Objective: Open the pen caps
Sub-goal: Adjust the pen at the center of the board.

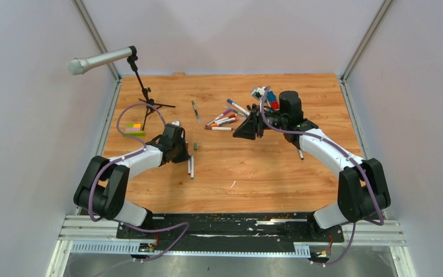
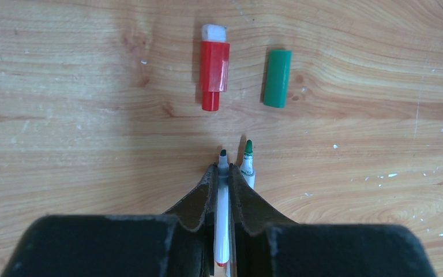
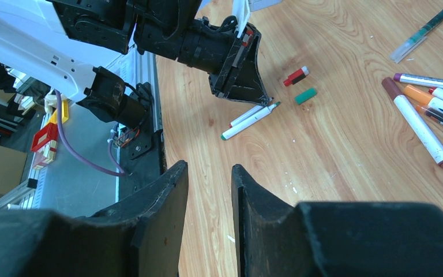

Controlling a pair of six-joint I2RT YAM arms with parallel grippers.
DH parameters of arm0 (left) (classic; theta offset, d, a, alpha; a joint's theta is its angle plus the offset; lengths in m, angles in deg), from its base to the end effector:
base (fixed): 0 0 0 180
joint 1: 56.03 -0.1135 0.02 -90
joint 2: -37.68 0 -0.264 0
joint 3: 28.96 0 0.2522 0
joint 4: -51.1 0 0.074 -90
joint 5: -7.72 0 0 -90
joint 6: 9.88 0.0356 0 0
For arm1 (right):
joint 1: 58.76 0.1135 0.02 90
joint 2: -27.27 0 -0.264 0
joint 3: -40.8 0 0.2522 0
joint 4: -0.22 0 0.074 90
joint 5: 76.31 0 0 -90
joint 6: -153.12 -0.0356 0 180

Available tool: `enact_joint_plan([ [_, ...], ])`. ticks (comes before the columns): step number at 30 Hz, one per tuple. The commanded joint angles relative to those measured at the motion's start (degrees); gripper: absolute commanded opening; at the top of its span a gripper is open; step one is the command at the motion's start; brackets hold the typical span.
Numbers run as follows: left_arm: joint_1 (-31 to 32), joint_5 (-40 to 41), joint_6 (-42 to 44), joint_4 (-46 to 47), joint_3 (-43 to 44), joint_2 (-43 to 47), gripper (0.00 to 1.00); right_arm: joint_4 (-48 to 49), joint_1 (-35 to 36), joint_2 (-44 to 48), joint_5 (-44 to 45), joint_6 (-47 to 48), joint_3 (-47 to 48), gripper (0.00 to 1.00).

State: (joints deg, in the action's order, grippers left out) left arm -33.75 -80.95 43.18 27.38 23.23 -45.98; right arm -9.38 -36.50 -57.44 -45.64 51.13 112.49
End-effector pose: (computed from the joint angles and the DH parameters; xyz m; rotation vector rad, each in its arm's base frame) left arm 0.2488 -0.1010 0.1542 -0.3381 2.5550 -0.3732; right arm 0.2905 0.1520 0.2841 -0.8804 1.8109 1.3942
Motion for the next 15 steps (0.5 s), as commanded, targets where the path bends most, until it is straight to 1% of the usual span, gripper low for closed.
enact_joint_plan([
  [1, 0.93, 1.59, 1.55, -4.71, -1.10, -3.23, 0.14, 3.11, -0.72, 1.74, -1.55, -0.50, -0.34, 0.34],
  [5, 0.92, 5.17, 4.26, -7.84, -0.01, -3.21, 0.14, 3.22, -0.90, 1.66, -1.70, -0.53, -0.42, 0.35],
  [10, 0.92, 7.76, 6.79, -10.79, 0.67, -2.49, 0.14, 3.20, -1.09, 1.49, -1.77, -0.40, -0.42, 0.35],
  [15, 0.92, 8.13, 7.13, -11.43, 0.52, -2.08, 0.16, 3.13, -1.17, 1.39, -1.69, -0.26, -0.44, 0.35],
])
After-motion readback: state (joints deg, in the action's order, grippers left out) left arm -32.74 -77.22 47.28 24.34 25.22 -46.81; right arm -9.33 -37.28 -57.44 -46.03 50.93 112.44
